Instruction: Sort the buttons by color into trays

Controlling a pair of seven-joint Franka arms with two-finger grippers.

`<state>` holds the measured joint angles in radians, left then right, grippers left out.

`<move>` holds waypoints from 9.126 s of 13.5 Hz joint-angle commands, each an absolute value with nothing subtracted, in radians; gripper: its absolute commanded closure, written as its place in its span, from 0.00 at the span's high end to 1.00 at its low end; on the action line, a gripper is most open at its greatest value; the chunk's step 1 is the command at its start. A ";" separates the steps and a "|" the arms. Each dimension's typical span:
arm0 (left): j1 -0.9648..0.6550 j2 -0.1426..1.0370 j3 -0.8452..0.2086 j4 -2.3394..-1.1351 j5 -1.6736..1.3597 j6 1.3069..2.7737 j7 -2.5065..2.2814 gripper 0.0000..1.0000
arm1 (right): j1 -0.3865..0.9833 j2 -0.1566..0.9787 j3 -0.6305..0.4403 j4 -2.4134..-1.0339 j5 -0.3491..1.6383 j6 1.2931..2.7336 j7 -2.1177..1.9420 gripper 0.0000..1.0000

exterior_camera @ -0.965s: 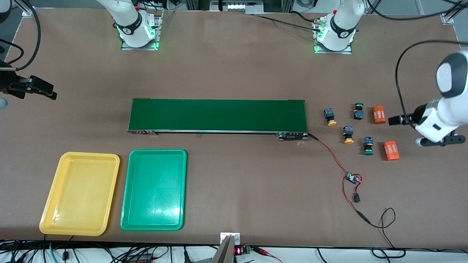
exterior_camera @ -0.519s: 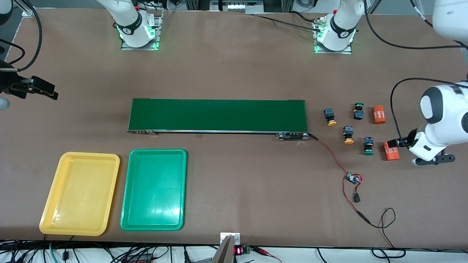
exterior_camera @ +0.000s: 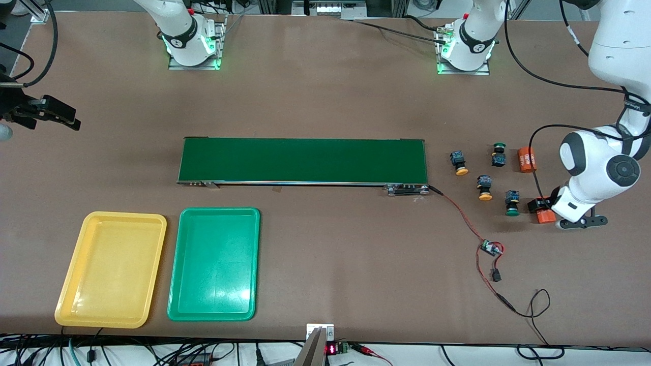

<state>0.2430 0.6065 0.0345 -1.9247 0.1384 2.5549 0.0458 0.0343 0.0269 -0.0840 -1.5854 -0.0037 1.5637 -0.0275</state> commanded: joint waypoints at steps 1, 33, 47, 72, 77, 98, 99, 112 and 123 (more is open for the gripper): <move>0.259 0.601 0.021 -1.922 0.149 2.556 0.063 0.32 | 0.037 0.005 -0.084 -1.609 -0.017 1.560 -0.037 1.00; 0.015 0.462 -0.571 -1.944 0.226 2.151 0.853 1.00 | 0.017 0.008 -0.077 -1.609 -0.018 1.582 -0.035 1.00; 0.293 0.431 -0.503 -1.758 0.227 1.858 0.102 1.00 | 0.017 0.008 -0.077 -1.609 -0.018 1.577 -0.025 1.00; 0.522 0.558 -0.611 -1.777 0.482 1.922 -0.044 0.18 | 0.014 -0.005 -0.078 -1.606 -0.043 1.537 -0.023 1.00; 0.505 0.583 -0.802 -1.738 0.275 1.779 -0.193 0.17 | 0.014 -0.003 -0.078 -1.606 -0.043 1.539 -0.023 1.00; 0.322 0.534 -0.811 -1.704 0.244 1.799 -0.723 1.00 | 0.017 -0.003 -0.078 -1.605 -0.043 1.542 -0.023 1.00; 0.380 0.537 -0.811 -1.712 0.280 1.796 -0.688 1.00 | 0.018 -0.003 -0.077 -1.605 -0.043 1.542 -0.023 1.00; 0.744 0.548 -0.758 -2.078 0.522 1.906 -0.293 1.00 | 0.023 0.018 -0.077 -1.575 -0.031 1.539 -0.040 1.00; 0.819 0.549 -0.759 -2.191 0.621 2.048 -0.281 0.26 | 0.021 0.026 -0.078 -1.575 -0.029 1.539 -0.040 1.00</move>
